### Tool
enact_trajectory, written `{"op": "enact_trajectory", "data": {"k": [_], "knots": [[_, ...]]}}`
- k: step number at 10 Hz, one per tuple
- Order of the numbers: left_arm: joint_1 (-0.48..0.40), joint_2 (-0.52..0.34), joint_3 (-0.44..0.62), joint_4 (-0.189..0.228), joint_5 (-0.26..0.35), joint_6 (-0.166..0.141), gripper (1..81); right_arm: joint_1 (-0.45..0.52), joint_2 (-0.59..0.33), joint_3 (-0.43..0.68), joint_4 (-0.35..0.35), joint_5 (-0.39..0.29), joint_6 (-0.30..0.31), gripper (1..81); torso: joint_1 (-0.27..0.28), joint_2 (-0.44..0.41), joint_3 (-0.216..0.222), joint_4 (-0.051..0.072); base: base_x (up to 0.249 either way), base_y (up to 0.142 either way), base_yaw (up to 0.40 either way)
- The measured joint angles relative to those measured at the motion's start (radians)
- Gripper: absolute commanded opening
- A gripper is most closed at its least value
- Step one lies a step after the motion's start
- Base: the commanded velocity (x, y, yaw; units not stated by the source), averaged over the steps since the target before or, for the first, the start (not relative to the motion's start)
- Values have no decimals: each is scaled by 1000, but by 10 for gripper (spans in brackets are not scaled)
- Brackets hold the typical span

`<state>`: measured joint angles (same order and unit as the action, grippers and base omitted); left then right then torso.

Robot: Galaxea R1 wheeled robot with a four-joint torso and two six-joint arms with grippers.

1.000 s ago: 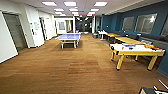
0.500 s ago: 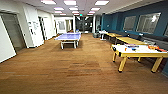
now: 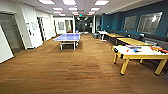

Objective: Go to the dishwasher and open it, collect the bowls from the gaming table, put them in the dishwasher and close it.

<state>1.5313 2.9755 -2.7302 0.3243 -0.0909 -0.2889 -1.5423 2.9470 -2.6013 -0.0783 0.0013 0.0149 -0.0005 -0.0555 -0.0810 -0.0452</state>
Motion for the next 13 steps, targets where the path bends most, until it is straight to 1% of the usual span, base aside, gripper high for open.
{"op": "enact_trajectory", "data": {"k": [5, 8, 12, 13], "knots": [[-1, 3, 0, 0, -2, 0, 811, 2, 0, -4, -5, 1, 0, 811, 0, 0, 0, 0, 268, 0, 0], [-1, 20, 2, 0, -3, 0, 811, 0, 0, -5, -10, 2, 0, 811, 0, 0, 0, 0, 268, 0, 0], [5, 3, -9, 0, 5, 0, 811, -3, 10, -6, -13, -1, 0, 811, 0, 0, 0, 0, 268, 0, 0], [1, 13, 4, 0, 0, 0, 811, 0, 0, -15, -12, 2, 0, 811, 0, 0, 0, 0, 268, 0, 0]]}}
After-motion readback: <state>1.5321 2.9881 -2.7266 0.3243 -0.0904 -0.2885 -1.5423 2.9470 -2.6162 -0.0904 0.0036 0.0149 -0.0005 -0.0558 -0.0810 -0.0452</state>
